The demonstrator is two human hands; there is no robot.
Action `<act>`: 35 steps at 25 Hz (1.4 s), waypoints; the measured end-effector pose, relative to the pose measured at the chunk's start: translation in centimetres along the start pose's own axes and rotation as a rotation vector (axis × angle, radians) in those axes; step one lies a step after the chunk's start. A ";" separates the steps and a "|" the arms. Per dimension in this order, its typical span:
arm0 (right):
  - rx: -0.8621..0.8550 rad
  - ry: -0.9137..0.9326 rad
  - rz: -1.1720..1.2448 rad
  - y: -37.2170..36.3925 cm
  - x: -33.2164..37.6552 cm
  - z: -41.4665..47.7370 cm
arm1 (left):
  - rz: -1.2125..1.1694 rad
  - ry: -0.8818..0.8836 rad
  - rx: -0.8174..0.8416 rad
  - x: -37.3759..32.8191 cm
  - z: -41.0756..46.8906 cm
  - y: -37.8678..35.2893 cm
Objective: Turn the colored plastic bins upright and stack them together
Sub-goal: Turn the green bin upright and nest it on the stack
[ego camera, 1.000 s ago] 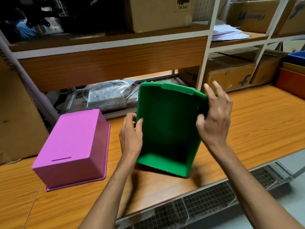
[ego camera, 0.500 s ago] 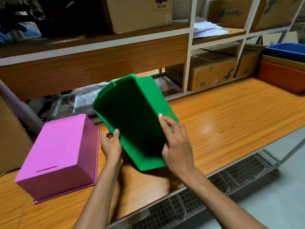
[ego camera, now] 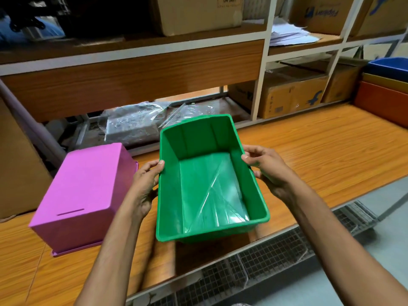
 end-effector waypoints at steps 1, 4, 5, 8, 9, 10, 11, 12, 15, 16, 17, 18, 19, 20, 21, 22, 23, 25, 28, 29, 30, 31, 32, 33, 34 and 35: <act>0.022 -0.055 0.013 0.0 -0.5 -0.1 | 0.002 0.024 0.015 -0.1 -0.2 0.1; 0.026 -0.146 -0.005 0.9 -1.4 -0.4 | 0.010 0.063 0.083 -0.1 -0.7 0.1; 0.026 -0.163 -0.015 1.2 -1.6 -0.5 | 0.017 0.061 0.111 -0.1 -0.8 0.1; 0.031 -0.162 -0.065 1.8 -1.7 -0.9 | 0.039 0.053 0.123 0.0 -1.3 0.1; 0.031 -0.158 -0.080 1.9 -1.8 -1.2 | 0.045 0.052 0.120 0.1 -1.6 0.1; 0.028 -0.155 -0.093 2.1 -1.8 -1.5 | 0.044 0.054 0.122 0.2 -1.9 -0.1; 0.026 -0.153 -0.104 2.3 -1.8 -1.8 | 0.042 0.059 0.124 0.3 -2.3 -0.2; 0.024 -0.153 -0.113 2.5 -1.9 -2.1 | 0.034 0.064 0.127 0.4 -2.6 -0.2; 0.012 -0.163 -0.105 3.2 -2.4 -3.5 | 0.008 0.077 0.156 0.9 -3.2 -0.2; -0.005 -0.168 -0.091 3.3 -2.7 -4.0 | 0.004 0.083 0.167 1.1 -3.3 -0.3; -0.025 -0.174 -0.079 3.4 -2.9 -4.5 | 0.002 0.089 0.173 1.4 -3.4 -0.3; -0.047 -0.179 -0.063 3.4 -3.2 -5.0 | 0.003 0.097 0.178 1.6 -3.5 -0.3; -0.070 -0.184 -0.051 3.4 -3.4 -5.4 | 0.005 0.107 0.180 1.9 -3.6 -0.3; -0.095 -0.194 -0.045 3.5 -3.7 -5.8 | 0.004 0.117 0.178 2.1 -3.8 -0.4; -0.119 -0.206 -0.048 3.6 -4.0 -6.1 | 0.005 0.123 0.177 2.4 -3.9 -0.6; -0.143 -0.219 -0.052 3.7 -4.2 -6.4 | 0.009 0.126 0.175 2.6 -3.9 -0.8; -0.169 -0.235 -0.053 4.0 -4.5 -6.7 | 0.016 0.130 0.174 2.9 -4.0 -1.0; -0.200 -0.266 -0.034 4.5 -5.1 -7.5 | 0.029 0.137 0.173 3.3 -4.0 -1.6; -0.252 -0.287 0.022 5.6 -6.0 -8.8 | 0.107 0.126 0.193 3.9 -3.8 -3.0; -0.282 -0.282 0.031 6.3 -6.3 -9.3 | 0.136 0.119 0.205 4.1 -3.9 -3.8; -0.321 -0.278 0.015 7.0 -6.4 -9.7 | 0.163 0.112 0.215 4.3 -4.0 -4.5; -0.373 -0.270 -0.026 8.0 -6.5 -10.1 | 0.188 0.113 0.222 4.5 -4.2 -5.2; -0.416 -0.260 -0.085 8.9 -6.3 -10.6 | 0.208 0.118 0.228 4.8 -4.4 -5.9; -0.446 -0.252 -0.141 9.8 -6.2 -11.1 | 0.224 0.127 0.234 5.0 -4.7 -6.6; -0.468 -0.248 -0.169 10.6 -6.1 -11.6 | 0.237 0.135 0.248 5.2 -4.9 -7.3; -0.482 -0.247 -0.175 11.2 -6.0 -12.1 | 0.246 0.143 0.262 5.4 -5.2 -8.1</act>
Point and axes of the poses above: each hand's wrist, its own z-axis towards the middle knuckle, its own y-axis out of the back of the hand, x = y × z, the point moved 8 cm from there along z, towards the middle knuckle, and after that the axes turned 3 degrees about y, right-handed, at the moved point
